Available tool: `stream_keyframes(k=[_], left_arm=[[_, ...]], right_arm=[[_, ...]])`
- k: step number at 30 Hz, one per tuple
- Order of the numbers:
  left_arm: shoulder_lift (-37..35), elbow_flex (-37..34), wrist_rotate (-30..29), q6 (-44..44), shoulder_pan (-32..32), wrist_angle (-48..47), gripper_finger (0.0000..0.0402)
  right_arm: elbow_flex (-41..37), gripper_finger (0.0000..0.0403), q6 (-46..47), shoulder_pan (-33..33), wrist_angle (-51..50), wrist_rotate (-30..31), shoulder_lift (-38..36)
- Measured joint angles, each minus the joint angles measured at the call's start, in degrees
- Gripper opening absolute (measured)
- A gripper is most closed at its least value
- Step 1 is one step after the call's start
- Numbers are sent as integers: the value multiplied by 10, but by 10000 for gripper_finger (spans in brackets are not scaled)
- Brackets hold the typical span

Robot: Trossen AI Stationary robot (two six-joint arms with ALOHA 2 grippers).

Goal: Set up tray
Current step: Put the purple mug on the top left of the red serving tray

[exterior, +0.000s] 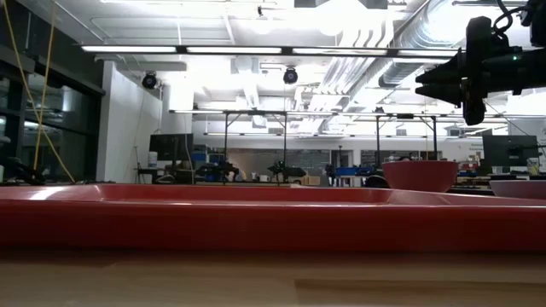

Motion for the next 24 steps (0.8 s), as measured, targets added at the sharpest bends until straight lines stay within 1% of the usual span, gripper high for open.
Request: stream_keyframes(k=[3,6,8,11,14,19,24], left_arm=[[1,-1,2,0,0,-3,31],[0,-1,20,0,0,-9,15],[-1,-1,40,-1,0,-15,15],[0,10,72,-1,0,-50,15],[0,39,86,1,0,-94,15],[0,102,80,-5,0,-163,15],[0,169,38,-30,6,-206,15]], right_arm=[[0,94,0,0,0,0,0],[0,94,2,0,0,0,0],[0,94,4,0,0,0,0],[0,94,4,0,0,0,0],[0,94,4,0,0,0,0],[0,94,4,0,1,0,0],[0,94,5,0,1,0,0]])
